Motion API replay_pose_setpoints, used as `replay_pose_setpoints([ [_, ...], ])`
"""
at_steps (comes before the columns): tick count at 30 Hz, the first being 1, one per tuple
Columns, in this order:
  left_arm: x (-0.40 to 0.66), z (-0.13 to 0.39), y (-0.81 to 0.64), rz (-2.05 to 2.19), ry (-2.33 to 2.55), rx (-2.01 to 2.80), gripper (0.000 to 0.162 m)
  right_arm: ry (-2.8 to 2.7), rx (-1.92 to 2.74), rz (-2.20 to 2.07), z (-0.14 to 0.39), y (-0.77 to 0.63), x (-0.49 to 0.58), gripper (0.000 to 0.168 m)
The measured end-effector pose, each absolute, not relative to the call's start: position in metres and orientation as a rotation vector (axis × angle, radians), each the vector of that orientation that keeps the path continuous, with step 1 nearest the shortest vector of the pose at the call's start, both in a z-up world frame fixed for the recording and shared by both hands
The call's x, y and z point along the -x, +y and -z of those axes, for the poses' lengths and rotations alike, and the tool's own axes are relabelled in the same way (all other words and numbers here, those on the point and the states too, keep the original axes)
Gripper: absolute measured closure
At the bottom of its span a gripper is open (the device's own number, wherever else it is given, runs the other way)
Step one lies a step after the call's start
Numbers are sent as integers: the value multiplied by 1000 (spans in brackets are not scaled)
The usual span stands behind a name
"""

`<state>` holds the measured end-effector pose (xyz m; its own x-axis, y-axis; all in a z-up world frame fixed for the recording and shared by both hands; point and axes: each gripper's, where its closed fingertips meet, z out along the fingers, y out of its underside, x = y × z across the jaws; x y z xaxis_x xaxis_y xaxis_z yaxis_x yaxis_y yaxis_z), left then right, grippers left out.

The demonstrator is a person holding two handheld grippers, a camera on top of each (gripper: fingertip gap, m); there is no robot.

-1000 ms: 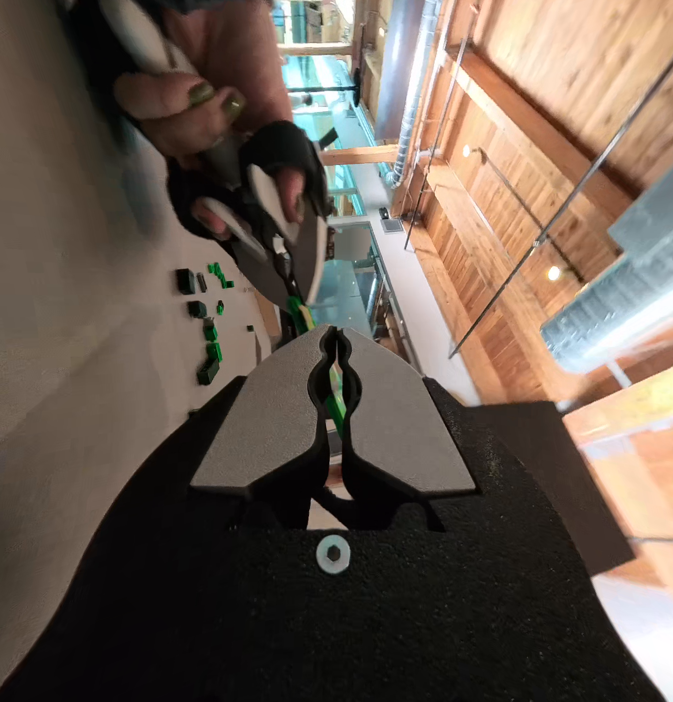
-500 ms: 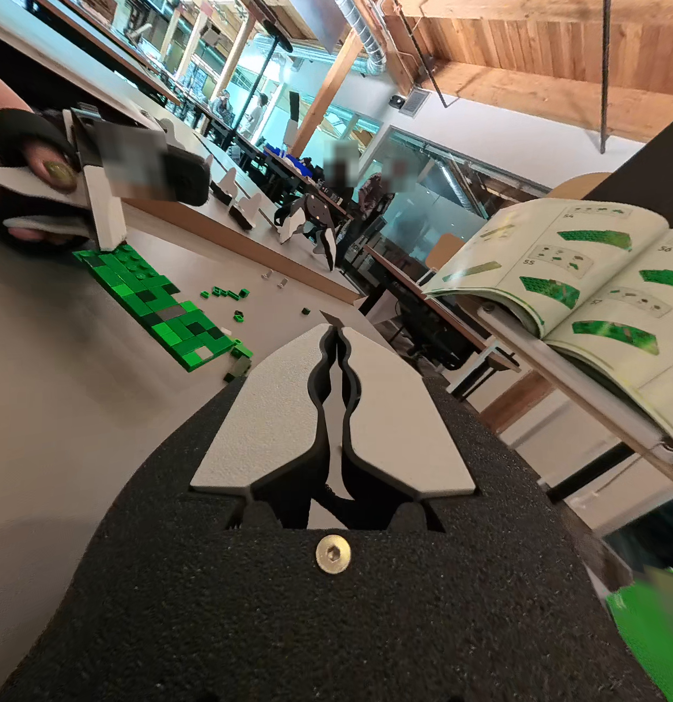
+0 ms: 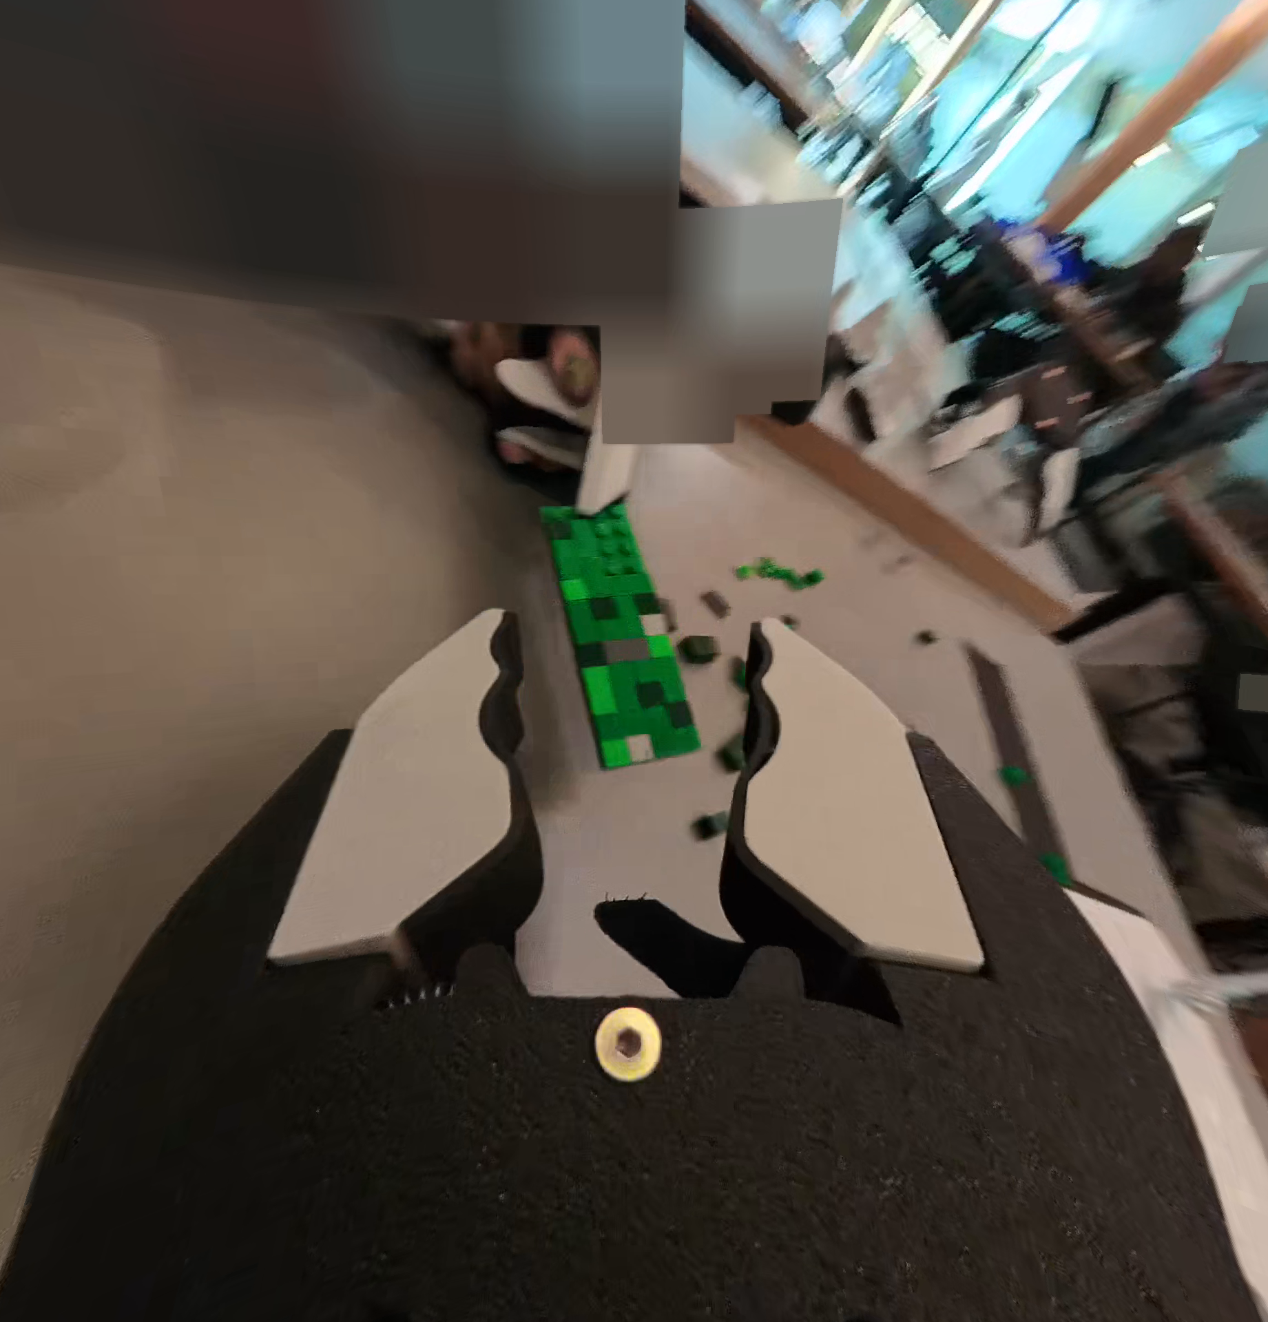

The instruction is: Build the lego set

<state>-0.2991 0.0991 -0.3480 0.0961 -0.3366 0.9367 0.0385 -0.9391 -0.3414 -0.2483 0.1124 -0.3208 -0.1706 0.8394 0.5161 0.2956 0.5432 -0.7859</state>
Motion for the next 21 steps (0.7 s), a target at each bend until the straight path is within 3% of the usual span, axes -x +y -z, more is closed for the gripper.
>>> replay_pose_setpoints([
  [1,298,348,97,1922,311,2102,158,-1800,988,-634,329,108,253,104],
  [8,296,348,94,1933,345,2104,158,-2076,1149,-539,362,105,265,112],
  [10,295,347,93,1934,347,2104,157,-2123,1172,-519,367,106,262,118],
  [12,295,347,93,1939,352,2099,157,-2146,1167,-514,369,106,259,134],
  [21,293,339,97,1980,313,2028,154,-2080,1188,-577,370,111,259,135],
])
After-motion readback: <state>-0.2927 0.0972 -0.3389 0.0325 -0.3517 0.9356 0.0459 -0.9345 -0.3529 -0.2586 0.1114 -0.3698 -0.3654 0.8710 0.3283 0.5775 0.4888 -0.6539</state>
